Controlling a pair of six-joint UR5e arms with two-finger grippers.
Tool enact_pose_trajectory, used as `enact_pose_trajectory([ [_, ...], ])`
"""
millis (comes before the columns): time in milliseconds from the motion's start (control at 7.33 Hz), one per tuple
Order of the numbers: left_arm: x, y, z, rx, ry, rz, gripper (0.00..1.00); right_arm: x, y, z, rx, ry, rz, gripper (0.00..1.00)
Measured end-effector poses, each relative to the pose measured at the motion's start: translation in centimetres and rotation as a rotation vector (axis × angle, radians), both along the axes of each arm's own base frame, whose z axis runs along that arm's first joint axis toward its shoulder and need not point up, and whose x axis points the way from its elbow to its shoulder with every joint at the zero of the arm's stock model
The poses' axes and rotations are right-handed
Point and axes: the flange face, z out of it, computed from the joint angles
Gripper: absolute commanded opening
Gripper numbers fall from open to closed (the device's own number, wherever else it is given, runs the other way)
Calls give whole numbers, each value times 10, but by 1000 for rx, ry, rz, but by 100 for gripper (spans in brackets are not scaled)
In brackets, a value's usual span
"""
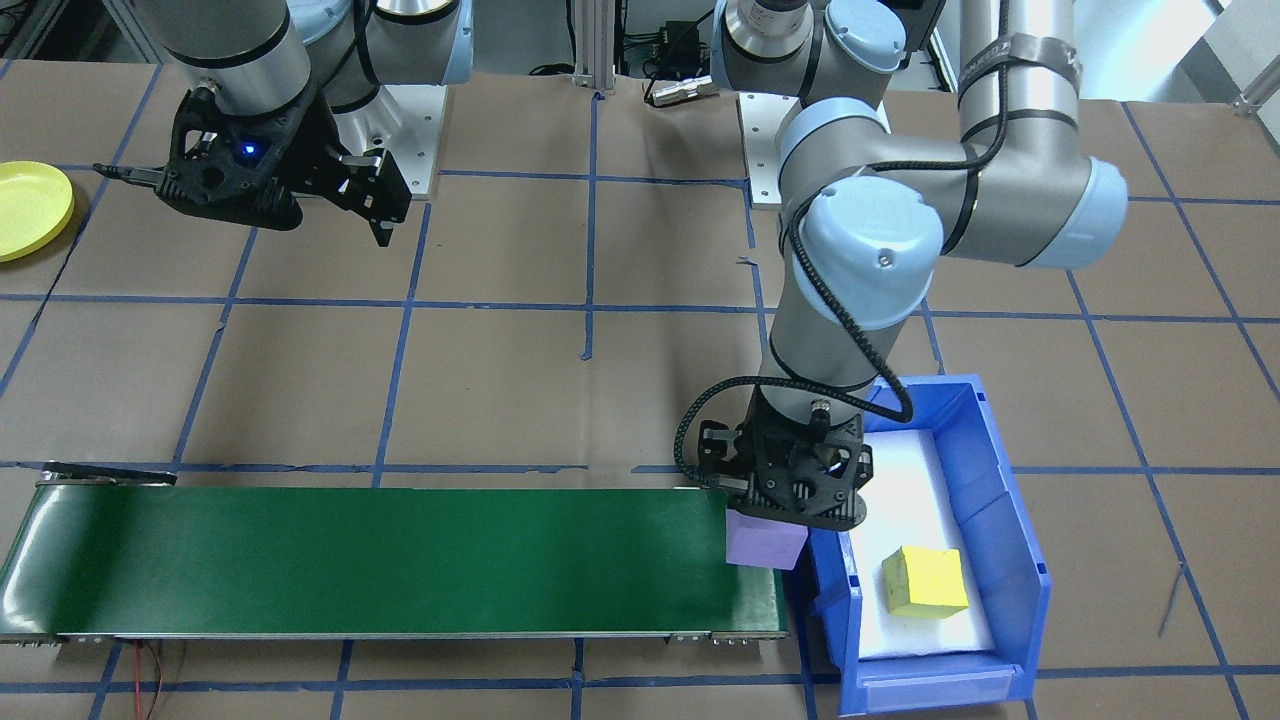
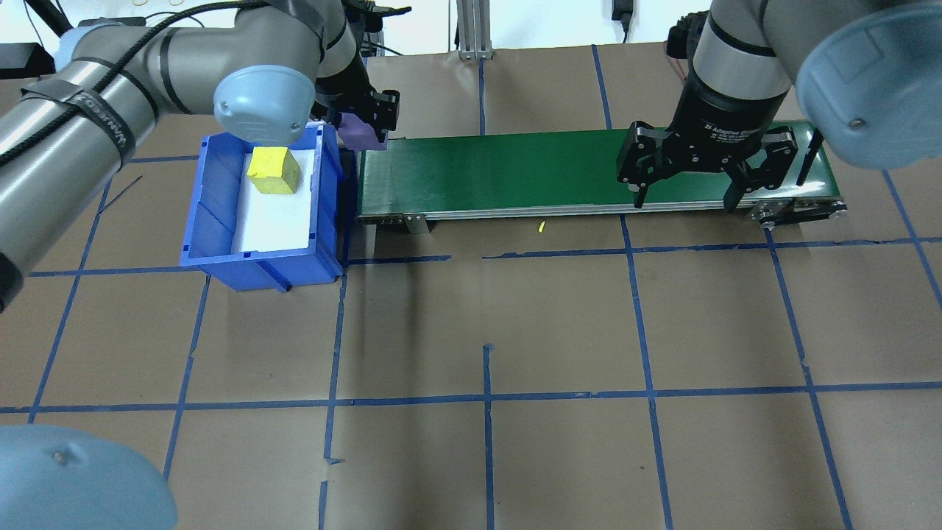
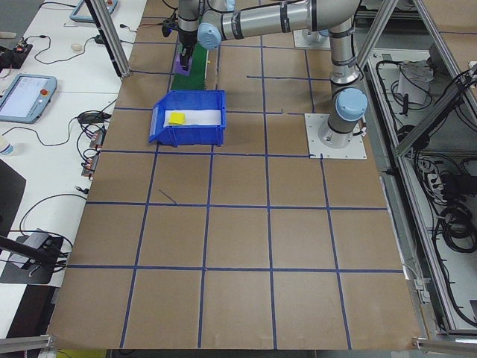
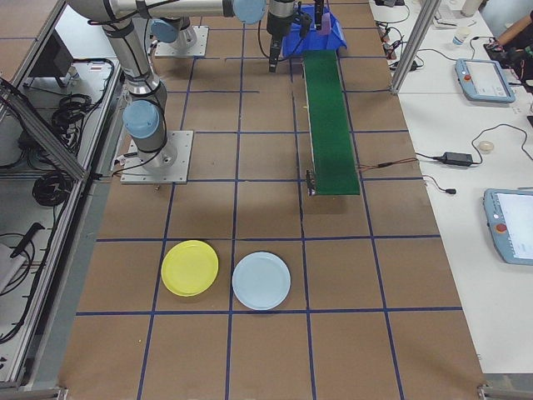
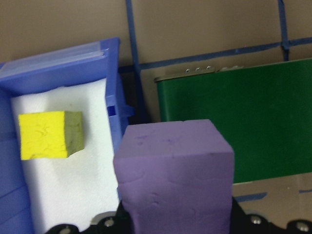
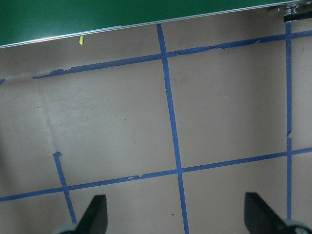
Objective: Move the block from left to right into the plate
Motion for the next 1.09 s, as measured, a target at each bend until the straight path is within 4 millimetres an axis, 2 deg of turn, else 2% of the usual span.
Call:
enact_pose_trajectory([
  [136,-6,-5,-15,4,2,-6,36,1,1,2,-5,-1,2,100],
  [545,-9,-7,-53,19,2,-8,48,3,4,1,-2,-4,2,100],
  [682,-10,-4,-63,30,0,-10,65,3,4,0,0,-4,2,100],
  [818,-10,-2,-68,29,1,-12,96,3,4,0,-1,-4,4,100],
  [955,-10,-2,-69,25,2,-13,100,3,4,0,-2,-4,7,100],
  [1091,-11,-2,-61,11,3,-20,100,4,4,0,-2,-5,7,100],
])
